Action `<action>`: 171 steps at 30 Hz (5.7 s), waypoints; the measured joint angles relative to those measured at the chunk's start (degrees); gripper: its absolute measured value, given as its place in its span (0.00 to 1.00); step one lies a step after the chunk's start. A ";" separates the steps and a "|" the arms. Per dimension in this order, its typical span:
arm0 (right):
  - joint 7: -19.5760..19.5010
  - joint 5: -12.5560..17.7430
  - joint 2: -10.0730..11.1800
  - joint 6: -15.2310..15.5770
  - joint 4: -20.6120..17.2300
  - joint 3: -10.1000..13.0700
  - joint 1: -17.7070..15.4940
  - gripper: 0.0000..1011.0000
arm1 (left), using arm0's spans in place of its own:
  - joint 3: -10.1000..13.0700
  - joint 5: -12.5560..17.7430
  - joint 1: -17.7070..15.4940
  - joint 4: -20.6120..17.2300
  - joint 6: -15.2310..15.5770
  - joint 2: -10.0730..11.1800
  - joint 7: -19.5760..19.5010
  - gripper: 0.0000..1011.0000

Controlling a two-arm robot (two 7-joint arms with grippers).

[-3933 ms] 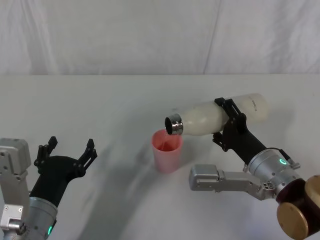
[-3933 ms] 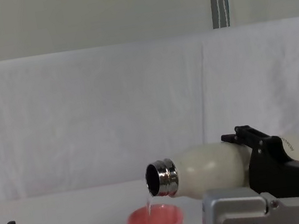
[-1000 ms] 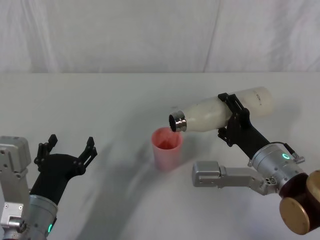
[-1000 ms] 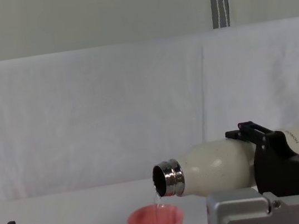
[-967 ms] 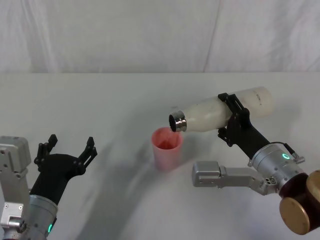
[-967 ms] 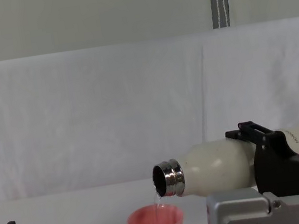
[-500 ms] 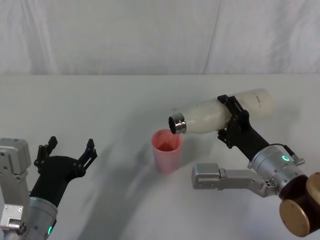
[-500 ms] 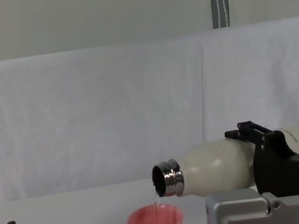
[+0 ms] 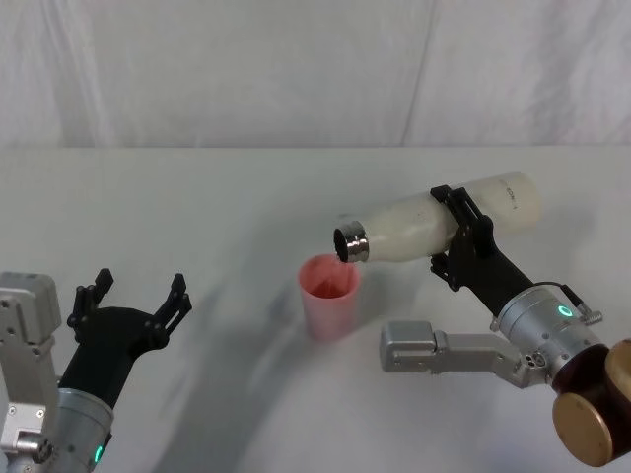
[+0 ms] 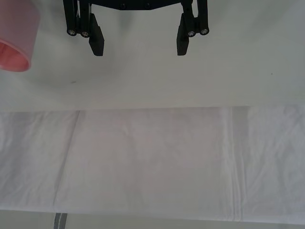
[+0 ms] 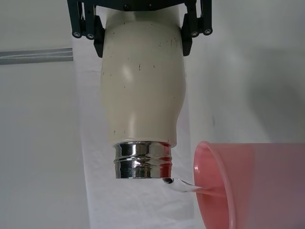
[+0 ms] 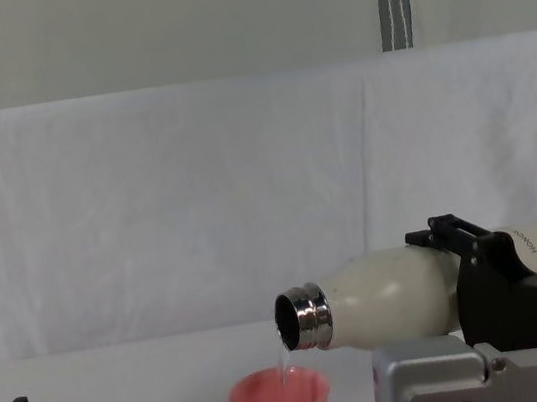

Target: Grasp the thermos with one hand and pour water into the cup lid.

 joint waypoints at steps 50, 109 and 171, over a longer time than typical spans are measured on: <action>-0.05 20.62 -4.54 -10.31 0.21 9.11 -4.75 0.94 | 0.00 0.00 0.00 0.00 0.00 0.00 0.00 0.99; 7.74 46.89 -12.77 -14.80 1.85 21.25 -9.29 0.94 | 0.00 0.00 -0.01 0.00 0.00 0.00 0.00 0.99; 8.92 61.57 -19.04 -10.53 3.79 28.30 -10.58 0.94 | 0.00 0.00 0.00 0.00 0.00 0.00 0.00 0.99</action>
